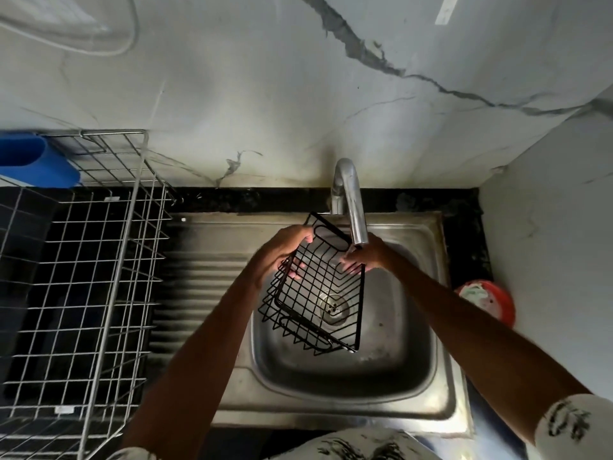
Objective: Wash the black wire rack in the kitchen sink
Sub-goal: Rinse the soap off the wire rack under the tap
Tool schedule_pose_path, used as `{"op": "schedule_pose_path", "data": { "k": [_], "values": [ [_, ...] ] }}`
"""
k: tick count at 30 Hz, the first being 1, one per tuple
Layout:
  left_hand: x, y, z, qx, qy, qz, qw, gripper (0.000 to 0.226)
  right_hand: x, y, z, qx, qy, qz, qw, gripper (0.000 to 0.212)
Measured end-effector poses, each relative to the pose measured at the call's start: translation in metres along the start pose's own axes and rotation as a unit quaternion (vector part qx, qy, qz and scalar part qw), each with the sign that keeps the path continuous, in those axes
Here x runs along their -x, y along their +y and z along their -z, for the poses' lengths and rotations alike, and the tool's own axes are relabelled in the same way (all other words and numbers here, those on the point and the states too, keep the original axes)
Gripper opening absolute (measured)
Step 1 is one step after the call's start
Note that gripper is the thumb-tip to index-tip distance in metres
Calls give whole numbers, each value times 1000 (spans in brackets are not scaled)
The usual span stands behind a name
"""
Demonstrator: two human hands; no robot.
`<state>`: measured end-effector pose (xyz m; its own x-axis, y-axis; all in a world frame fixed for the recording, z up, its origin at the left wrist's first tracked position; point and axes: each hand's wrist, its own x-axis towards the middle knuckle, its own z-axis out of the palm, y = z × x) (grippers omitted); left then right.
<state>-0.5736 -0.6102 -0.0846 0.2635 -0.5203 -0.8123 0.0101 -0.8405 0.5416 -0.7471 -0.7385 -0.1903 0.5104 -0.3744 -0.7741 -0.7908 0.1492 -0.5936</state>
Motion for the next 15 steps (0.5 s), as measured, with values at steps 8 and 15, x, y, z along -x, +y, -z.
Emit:
{"op": "schedule_pose_path", "data": {
  "k": [8, 15],
  "values": [
    [-5, -25, -17, -75, 109, -58, 990, 87, 3, 7, -13, -187, 20, 1, 982, 24],
    [3, -35, -16, 45, 53, 80, 994, 110, 1, -9, -20, -195, -16, 0, 981, 37]
  ]
}}
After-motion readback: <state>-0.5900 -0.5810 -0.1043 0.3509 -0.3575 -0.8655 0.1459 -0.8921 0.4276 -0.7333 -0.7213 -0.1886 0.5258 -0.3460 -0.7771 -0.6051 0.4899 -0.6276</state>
